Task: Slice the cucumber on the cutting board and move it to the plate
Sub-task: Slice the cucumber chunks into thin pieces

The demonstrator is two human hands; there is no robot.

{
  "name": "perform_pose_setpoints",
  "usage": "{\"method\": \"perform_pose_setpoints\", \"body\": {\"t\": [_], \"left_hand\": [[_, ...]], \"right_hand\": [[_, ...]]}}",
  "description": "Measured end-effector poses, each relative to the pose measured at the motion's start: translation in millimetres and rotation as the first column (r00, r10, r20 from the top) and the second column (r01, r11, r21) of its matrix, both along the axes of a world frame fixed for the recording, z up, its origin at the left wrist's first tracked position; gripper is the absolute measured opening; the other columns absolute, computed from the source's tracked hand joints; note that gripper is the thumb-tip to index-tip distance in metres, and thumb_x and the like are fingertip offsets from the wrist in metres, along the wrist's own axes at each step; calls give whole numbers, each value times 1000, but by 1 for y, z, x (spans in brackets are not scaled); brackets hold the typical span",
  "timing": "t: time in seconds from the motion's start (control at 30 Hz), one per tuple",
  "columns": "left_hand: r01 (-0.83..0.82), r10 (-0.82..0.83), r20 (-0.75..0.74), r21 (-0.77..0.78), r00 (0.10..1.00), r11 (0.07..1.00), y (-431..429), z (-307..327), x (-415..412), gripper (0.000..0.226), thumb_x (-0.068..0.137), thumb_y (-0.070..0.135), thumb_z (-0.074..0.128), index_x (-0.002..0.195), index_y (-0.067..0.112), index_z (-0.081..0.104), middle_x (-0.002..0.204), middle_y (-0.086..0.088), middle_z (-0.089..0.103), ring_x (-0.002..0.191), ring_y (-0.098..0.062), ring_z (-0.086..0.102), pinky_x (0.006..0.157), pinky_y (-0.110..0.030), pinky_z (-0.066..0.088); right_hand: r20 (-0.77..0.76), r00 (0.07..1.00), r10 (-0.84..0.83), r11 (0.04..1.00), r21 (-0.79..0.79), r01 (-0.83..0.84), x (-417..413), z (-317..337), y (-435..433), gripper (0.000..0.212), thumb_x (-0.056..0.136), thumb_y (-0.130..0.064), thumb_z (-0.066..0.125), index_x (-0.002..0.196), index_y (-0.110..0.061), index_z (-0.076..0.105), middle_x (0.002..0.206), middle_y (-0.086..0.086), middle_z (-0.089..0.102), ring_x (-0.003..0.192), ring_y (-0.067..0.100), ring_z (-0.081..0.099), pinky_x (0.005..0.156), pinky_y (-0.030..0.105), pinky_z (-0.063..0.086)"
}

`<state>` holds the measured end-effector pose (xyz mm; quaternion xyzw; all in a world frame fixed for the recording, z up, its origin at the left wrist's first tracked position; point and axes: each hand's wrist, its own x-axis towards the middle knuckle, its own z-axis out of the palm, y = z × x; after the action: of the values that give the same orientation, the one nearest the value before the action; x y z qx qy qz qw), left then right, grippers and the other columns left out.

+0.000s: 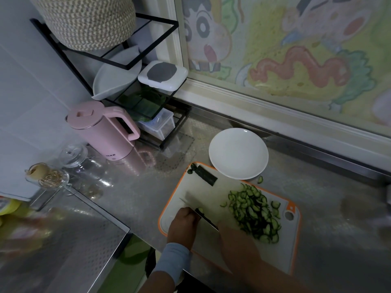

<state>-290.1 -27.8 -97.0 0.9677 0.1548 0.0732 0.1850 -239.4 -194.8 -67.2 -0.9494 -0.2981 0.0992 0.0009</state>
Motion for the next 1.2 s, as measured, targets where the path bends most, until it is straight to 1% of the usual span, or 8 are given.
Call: {"method": "perform_pose_setpoints", "body": {"t": [0.23,0.4,0.57,0.73,0.83,0.9,1.07,1.2], "left_hand": [[-24,20,-71,-58,997,998,3,-1,2,15,59,15,86,60,16,70,66,1,62,56,-17,61,45,-18,46],[-21,15,-107,-57,994,998,4,1,2,27,47,16,92,55,20,68,61,4,59,53,-12,59,49,-16,44],[-16,12,-73,-59,997,998,4,0,-1,18,52,20,86,60,20,71,64,4,61,53,-12,61,53,-16,46],[-18,17,-21,-38,1000,999,3,2,1,11,57,20,77,55,18,67,60,2,58,50,-14,59,46,-16,44],[-14,13,-35,-26,999,1000,2,-1,-2,6,62,22,75,62,17,72,65,2,60,57,-15,60,49,-16,48],[4,-4,-50,-4,999,1000,2,-3,-4,5,64,22,72,66,18,74,67,2,61,62,-17,61,51,-17,49],[-14,13,-69,-15,998,1000,3,0,-2,5,64,20,76,62,18,72,65,2,63,60,-18,61,49,-18,47],[-13,13,-77,1,997,1000,2,2,-2,24,48,16,92,62,19,73,64,2,64,56,-17,62,46,-18,46]], "right_hand": [[40,996,80,977,194,-86,-5,-36,13,69,106,-25,15,82,-16,79,59,2,66,46,17,62,39,26,48],[-207,976,72,983,180,-35,-1,2,17,19,89,-26,42,90,-31,60,55,-5,37,45,14,37,44,12,25],[-130,991,33,971,240,-1,0,5,5,15,93,-17,40,104,-18,49,62,0,44,51,19,44,47,19,31],[133,990,35,967,246,-68,-14,-34,3,53,103,-29,23,84,-29,72,53,-10,55,41,8,52,42,20,46],[229,972,50,961,252,-109,-11,-38,13,35,100,-27,41,84,-22,71,53,-4,57,42,13,55,41,23,46],[161,982,98,957,257,-138,-2,-28,22,15,96,-31,46,92,-27,59,48,-8,48,37,7,46,38,16,38],[39,999,36,942,333,-47,-5,-30,21,36,105,-22,18,103,-12,53,55,1,59,45,15,58,42,25,48],[127,988,91,972,203,-115,-6,-11,12,63,98,-25,-3,83,-35,57,47,-15,24,35,3,22,36,11,24]]}}
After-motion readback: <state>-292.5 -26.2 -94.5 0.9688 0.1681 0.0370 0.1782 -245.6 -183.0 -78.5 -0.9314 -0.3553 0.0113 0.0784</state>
